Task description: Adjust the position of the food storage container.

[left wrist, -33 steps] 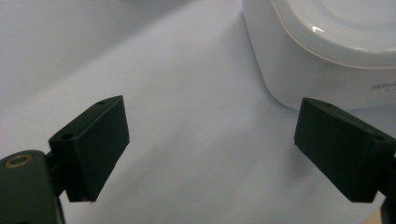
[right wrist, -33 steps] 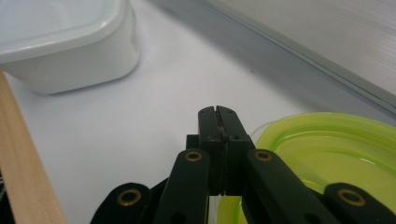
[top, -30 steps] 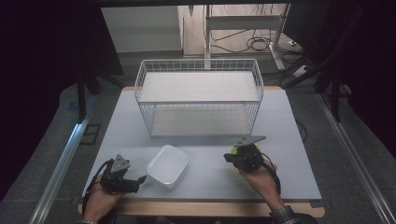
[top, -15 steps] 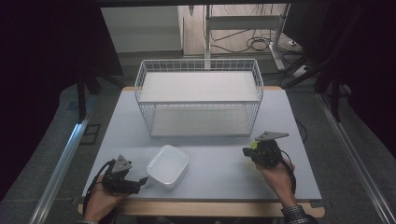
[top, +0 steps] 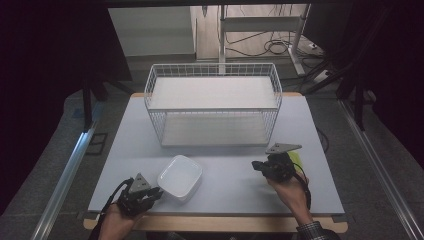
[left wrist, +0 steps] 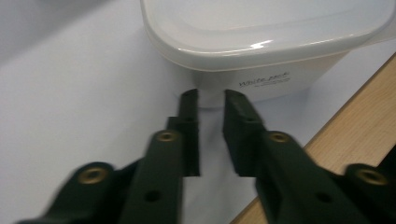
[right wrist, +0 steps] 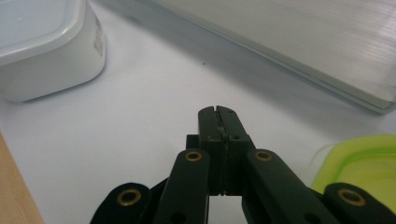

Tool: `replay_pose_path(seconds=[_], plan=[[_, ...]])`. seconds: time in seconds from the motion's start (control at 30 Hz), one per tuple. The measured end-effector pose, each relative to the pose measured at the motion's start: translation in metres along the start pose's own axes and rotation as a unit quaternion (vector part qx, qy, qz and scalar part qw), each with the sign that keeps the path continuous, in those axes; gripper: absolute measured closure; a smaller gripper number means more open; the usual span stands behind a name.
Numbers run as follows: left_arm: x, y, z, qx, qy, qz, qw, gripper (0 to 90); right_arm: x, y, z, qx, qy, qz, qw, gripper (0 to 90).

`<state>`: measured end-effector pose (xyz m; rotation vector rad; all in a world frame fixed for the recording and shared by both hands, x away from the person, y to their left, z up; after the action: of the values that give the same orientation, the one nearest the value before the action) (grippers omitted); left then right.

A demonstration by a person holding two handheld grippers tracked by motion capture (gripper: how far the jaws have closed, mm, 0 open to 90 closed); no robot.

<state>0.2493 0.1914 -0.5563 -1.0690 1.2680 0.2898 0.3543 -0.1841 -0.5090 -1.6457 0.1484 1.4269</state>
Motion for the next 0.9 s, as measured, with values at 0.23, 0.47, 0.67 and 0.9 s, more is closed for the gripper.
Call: replay_pose_path(seconds=[0.23, 0.47, 0.67, 0.9], plan=[[0.005, -0.004, 0.006, -0.031, 0.029, -0.003, 0.9991, 89.8, 0.003, -0.003, 0.005, -0.011, 0.004, -0.002, 0.9999, 90.0], [0.018, -0.022, 0.005, -0.032, 0.02, 0.0, 0.9993, 89.8, 0.002, -0.006, 0.009, -0.025, -0.003, -0.02, 0.9995, 90.0], [0.025, -0.036, 0.013, -0.047, 0.02, -0.011, 0.9986, 89.8, 0.005, -0.008, 0.012, -0.034, -0.004, -0.019, 0.9992, 90.0], [0.033, -0.043, 0.026, -0.066, 0.014, -0.014, 0.9976, 89.7, 0.016, -0.015, 0.018, -0.051, 0.019, -0.007, 0.9985, 90.0]])
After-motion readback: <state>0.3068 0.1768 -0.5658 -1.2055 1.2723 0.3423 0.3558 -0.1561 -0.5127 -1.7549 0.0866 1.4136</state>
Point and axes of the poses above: each handheld gripper's, and its own axes: x roughly forward along the jaws, y roughly out of its underside, z roughly to its left, the point moved 5 cm from there along x, roughly forward along the jaws, and after that the axes turned 14 degrees about z, right-handed, at the moved point
